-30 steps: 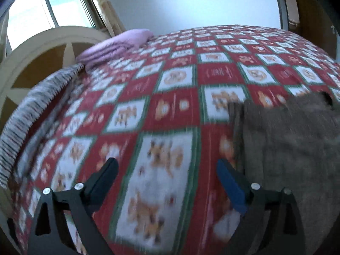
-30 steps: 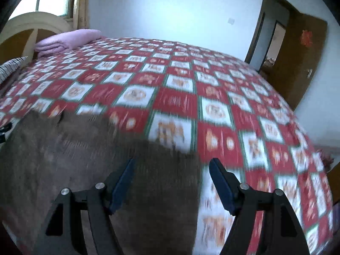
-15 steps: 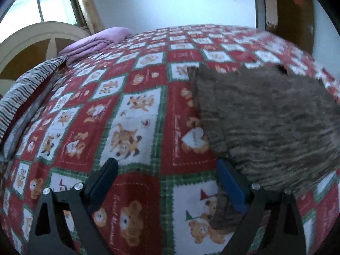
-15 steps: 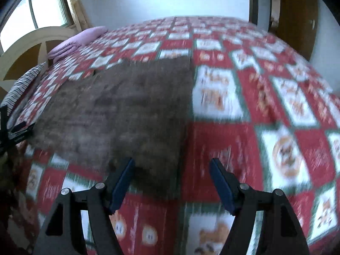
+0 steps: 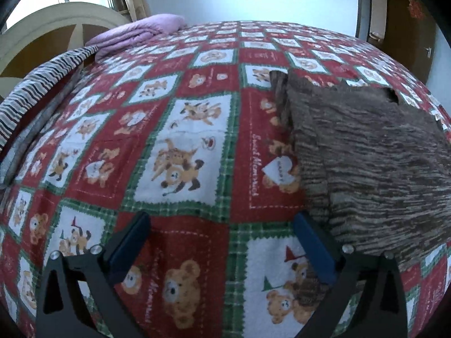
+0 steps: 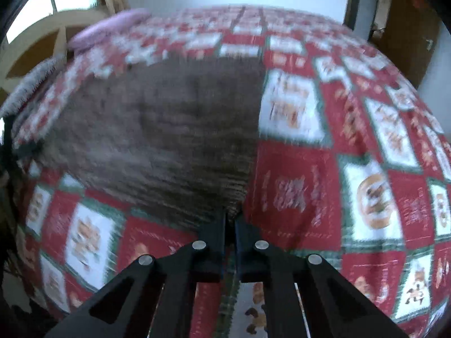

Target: Fold small clothes

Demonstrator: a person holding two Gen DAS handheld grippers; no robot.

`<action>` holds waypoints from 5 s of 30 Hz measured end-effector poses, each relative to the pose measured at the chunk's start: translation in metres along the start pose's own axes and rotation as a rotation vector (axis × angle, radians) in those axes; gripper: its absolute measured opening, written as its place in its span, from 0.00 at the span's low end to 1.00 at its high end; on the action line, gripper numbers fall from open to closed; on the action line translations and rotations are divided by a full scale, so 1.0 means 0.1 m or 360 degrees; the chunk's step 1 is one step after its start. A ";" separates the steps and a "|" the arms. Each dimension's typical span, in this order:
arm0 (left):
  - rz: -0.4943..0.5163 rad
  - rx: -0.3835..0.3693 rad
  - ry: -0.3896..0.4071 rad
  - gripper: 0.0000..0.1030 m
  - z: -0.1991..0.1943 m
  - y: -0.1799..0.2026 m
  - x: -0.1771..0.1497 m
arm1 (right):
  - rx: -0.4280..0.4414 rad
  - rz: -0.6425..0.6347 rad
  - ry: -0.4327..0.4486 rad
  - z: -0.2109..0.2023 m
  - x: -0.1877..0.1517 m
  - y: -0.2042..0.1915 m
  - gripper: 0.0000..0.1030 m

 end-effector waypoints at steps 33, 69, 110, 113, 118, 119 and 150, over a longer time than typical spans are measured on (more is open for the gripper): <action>-0.0016 0.0133 0.0035 1.00 0.00 0.04 -0.02 | 0.0012 -0.0506 0.0158 0.63 1.47 -2.43 0.59; 0.0225 0.0220 0.0056 1.00 0.49 0.28 0.74 | -0.0099 -0.0221 0.0398 0.23 0.91 -1.85 0.64; -0.0061 -0.0726 0.0064 0.71 0.94 0.20 1.25 | -0.0255 -0.1051 0.0815 -0.28 0.31 -3.65 0.64; -0.0095 -0.0775 0.0073 0.70 0.94 0.17 1.25 | -0.0302 -0.1096 0.0814 -0.22 0.37 -3.76 0.64; -0.0080 -0.0779 0.0092 0.67 0.92 0.17 1.24 | -0.0297 -0.1186 0.0794 -0.11 0.40 -3.92 0.32; -0.0062 -0.0775 0.0093 0.65 0.92 0.19 1.24 | -0.0304 -0.1208 0.0792 -0.10 0.37 -3.95 0.25; -0.0198 -0.1061 -0.0031 0.09 0.89 0.23 1.20 | -0.0018 -0.0970 0.0755 -0.28 0.46 -3.74 0.10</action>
Point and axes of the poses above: each gripper's, at about its wrist camera, not at the fingertips, and z roughly the way its jaws point, y to its right, x to its top, the point moved 4 cm from there along z, roughly the way its jaws point, and after that the axes turned 10 degrees about -x, right-handed, at the moved point
